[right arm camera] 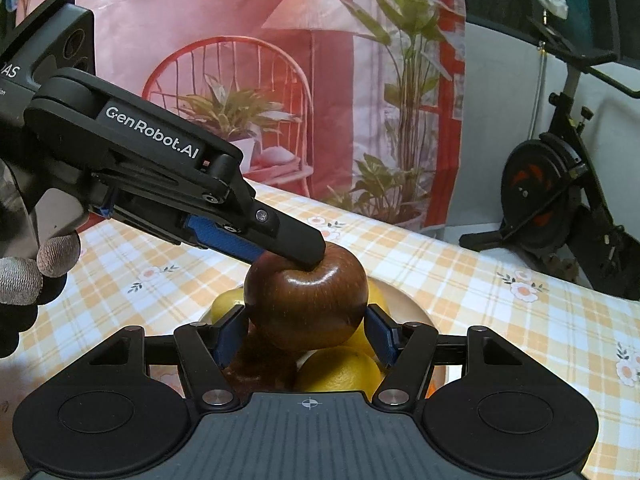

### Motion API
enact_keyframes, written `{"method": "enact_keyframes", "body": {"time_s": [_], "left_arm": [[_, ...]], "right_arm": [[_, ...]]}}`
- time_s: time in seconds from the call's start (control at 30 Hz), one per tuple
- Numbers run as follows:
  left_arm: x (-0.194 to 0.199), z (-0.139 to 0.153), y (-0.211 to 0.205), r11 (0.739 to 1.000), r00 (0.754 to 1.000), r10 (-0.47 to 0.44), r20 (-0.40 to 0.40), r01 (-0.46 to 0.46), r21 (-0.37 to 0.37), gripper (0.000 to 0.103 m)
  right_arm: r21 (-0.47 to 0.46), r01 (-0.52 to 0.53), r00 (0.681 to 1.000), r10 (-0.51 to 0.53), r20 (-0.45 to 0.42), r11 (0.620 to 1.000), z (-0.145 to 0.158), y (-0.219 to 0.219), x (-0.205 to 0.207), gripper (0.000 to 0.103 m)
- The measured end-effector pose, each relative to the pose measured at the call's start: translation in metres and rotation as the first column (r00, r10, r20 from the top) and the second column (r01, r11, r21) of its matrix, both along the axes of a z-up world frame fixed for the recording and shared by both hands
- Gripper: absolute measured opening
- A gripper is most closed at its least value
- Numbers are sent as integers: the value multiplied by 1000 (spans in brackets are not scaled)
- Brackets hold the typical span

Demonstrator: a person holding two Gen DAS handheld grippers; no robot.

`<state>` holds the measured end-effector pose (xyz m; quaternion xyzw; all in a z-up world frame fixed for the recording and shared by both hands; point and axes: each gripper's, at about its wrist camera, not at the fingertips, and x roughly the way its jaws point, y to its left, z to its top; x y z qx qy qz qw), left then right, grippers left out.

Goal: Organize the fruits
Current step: 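Lift the dark apple with both grippers and carry it over the plate, then lower the dark apple onto the fruit pile and open both grippers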

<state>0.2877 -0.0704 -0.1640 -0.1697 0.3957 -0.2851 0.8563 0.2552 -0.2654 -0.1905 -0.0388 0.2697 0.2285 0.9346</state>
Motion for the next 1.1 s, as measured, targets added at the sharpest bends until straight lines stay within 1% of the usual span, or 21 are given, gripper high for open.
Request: {"method": "enact_keyframes", "body": {"time_s": [0.1, 0.47, 0.7, 1.1], "left_arm": [[1, -1, 0, 1000, 1000, 3, 1, -3, 0, 40], [4, -1, 1, 1000, 1000, 22, -1, -22, 4, 40], [2, 0, -1, 999, 1000, 30, 9, -30, 20, 40], [-6, 7, 0, 998, 998, 39, 42, -41, 53, 40]], "right_arm": [[6, 1, 1000, -1, -4, 1000, -1, -2, 2, 60], [-16, 10, 1000, -10, -9, 1000, -4, -2, 4, 61], [-28, 12, 1000, -12, -5, 1000, -3, 0, -1, 62], [-30, 48, 999, -48, -1, 998, 0, -8, -11, 63]]}}
